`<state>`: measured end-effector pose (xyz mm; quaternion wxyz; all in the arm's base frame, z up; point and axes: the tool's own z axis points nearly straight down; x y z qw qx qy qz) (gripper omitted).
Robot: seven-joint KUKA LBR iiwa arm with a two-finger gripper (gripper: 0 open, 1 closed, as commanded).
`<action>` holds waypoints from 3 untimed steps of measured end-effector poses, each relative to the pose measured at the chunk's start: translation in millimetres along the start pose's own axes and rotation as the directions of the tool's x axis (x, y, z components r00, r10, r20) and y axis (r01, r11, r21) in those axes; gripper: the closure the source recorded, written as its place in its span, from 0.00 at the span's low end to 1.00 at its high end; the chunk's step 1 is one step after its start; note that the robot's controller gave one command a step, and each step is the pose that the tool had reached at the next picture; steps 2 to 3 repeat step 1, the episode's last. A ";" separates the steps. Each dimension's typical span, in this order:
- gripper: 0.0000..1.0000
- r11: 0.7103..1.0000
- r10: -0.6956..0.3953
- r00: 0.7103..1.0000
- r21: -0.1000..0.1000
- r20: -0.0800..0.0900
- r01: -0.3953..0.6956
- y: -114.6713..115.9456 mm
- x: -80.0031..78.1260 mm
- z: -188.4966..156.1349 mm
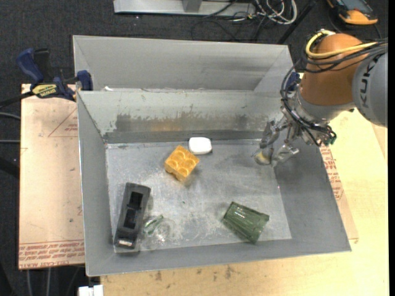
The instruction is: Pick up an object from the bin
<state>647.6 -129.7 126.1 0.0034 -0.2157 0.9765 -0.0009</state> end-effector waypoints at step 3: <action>1.00 1.000 0.000 1.000 -0.003 -0.004 0.000 0.8 0.6 -6.8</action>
Offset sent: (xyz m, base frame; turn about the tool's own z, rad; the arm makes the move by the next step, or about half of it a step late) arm 0.0000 -0.0001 0.0422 0.0000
